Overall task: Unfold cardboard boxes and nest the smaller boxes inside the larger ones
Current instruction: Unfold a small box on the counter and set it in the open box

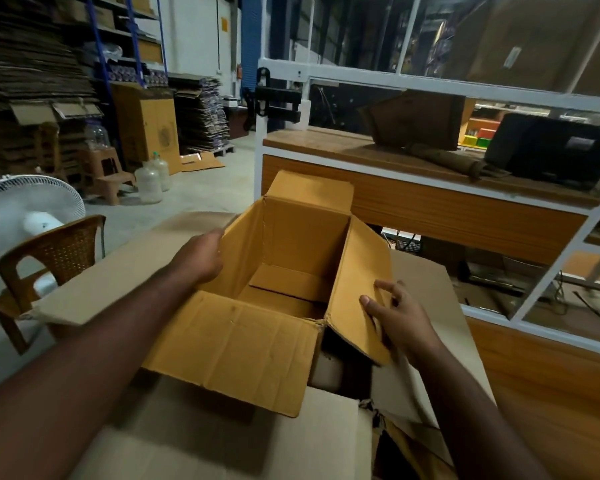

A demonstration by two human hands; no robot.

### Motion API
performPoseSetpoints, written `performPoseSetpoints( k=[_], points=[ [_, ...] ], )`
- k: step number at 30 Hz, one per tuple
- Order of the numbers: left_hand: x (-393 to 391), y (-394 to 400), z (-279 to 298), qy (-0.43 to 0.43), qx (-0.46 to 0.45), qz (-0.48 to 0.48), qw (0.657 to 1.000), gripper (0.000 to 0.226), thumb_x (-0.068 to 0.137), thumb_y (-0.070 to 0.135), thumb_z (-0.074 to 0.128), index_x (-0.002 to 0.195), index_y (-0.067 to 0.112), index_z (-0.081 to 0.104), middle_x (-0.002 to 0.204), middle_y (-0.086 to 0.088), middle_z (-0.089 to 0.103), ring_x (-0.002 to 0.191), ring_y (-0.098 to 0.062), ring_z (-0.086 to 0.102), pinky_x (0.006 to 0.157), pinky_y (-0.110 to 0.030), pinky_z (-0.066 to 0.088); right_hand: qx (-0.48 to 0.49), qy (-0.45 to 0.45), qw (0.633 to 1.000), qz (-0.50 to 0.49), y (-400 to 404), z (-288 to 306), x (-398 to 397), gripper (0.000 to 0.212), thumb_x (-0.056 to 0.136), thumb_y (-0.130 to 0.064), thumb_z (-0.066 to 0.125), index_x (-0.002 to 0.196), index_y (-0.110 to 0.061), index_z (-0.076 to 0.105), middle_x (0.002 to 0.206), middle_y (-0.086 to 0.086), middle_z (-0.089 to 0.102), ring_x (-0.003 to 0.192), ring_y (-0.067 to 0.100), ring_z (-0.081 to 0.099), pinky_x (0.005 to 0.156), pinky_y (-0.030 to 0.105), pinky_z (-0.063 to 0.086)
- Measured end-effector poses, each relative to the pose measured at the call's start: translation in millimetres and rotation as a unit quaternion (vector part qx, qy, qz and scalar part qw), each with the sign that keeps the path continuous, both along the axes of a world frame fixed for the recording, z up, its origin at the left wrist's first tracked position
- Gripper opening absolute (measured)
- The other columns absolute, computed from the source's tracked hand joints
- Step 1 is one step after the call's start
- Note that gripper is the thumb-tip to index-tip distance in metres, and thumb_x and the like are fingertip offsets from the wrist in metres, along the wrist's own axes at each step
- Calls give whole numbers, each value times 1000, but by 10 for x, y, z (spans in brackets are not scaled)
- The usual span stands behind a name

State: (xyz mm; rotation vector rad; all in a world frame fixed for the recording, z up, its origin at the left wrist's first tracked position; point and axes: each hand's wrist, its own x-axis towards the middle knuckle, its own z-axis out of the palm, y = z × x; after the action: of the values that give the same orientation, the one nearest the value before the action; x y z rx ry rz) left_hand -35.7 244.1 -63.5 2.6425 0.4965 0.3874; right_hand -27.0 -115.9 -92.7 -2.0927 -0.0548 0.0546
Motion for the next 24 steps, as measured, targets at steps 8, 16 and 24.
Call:
performPoseSetpoints(
  k=[8,16,24],
  points=[
    [-43,11,-61,51,26,-29,998,78,100,23,63,164,24,18,163,-6,38,137,-33,50,105,-49,49,-32,-61,995,71,526,-7,-232,96,86,-89,31,168,-42,14,179,-4,7,165,26,4,130,62,10],
    [-92,-7,-88,10,101,-32,994,73,95,40,66,157,18,33,158,-6,44,141,-28,44,107,-50,47,-109,-95,986,81,641,-101,-246,90,87,-81,41,167,-45,18,179,-4,1,165,27,0,130,62,7],
    [-592,-759,341,-139,17,-238,961,42,101,35,62,142,31,57,124,2,67,84,-6,60,71,-28,49,33,-179,983,37,208,43,-644,31,103,-37,66,134,-36,66,155,-20,52,136,-2,46,101,17,41]
  ],
)
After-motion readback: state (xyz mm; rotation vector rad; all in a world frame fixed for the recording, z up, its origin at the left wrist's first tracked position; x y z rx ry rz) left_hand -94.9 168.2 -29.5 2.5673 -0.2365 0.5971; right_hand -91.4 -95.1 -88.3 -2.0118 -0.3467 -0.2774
